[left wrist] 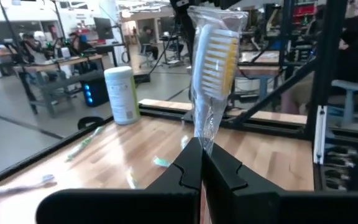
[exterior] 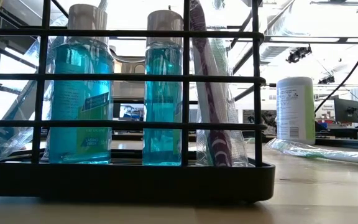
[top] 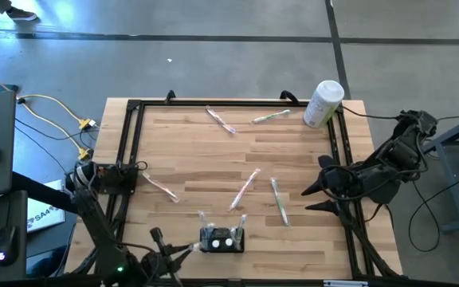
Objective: Pick & Place toothbrushing station
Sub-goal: Put the bottom orange toothbrush into the black wire organizer
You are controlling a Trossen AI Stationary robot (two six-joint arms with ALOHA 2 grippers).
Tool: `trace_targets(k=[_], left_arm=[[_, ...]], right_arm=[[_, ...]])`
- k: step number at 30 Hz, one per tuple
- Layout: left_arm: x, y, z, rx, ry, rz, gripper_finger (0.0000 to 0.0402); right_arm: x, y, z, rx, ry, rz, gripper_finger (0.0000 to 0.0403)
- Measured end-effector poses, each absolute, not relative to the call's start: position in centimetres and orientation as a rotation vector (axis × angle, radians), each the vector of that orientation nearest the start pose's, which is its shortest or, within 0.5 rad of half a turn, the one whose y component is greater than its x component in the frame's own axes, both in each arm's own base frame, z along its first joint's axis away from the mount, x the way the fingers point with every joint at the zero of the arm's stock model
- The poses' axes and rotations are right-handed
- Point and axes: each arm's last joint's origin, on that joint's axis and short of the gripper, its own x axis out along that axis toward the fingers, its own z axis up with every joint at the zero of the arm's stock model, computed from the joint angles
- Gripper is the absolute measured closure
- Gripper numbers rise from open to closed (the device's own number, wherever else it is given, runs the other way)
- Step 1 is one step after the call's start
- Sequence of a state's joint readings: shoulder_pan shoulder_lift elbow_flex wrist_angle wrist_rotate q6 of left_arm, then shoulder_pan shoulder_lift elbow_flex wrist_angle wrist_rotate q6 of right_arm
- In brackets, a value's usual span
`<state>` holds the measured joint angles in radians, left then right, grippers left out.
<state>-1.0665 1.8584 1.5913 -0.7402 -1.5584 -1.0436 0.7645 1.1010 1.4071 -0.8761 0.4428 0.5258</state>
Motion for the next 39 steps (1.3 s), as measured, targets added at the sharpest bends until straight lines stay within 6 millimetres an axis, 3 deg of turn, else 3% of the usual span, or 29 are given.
trace_targets(k=[3,6,14,26,34,39], left_arm=[[19.4,-31.3,28.7,-0.104,-0.021,0.473,0.0402],[18.9,-30.5,28.6,-0.146,-0.039,0.473,0.0401],[19.8,-29.8,28.6,-0.147,-0.026,0.503,0.0402],[20.7,-31.5,27.1,-0.191,-0.036,0.500,0.0402],[22.2,-30.7,26.9,-0.215,0.009,0.534,0.0402],[22.9,-30.3,25.3,-0.246,-0.002,0.553,0.0402]], right_arm=[[15.2,12.7,41.8,0.173,0.538,0.169,0.0232],[15.4,12.5,41.8,0.160,0.537,0.161,0.0232],[16.2,11.5,41.8,0.150,0.529,0.109,0.0232],[16.5,11.0,41.8,0.129,0.527,0.096,0.0232],[16.5,11.1,41.9,0.119,0.515,0.104,0.0232],[16.6,11.1,42.0,0.117,0.508,0.109,0.0232]])
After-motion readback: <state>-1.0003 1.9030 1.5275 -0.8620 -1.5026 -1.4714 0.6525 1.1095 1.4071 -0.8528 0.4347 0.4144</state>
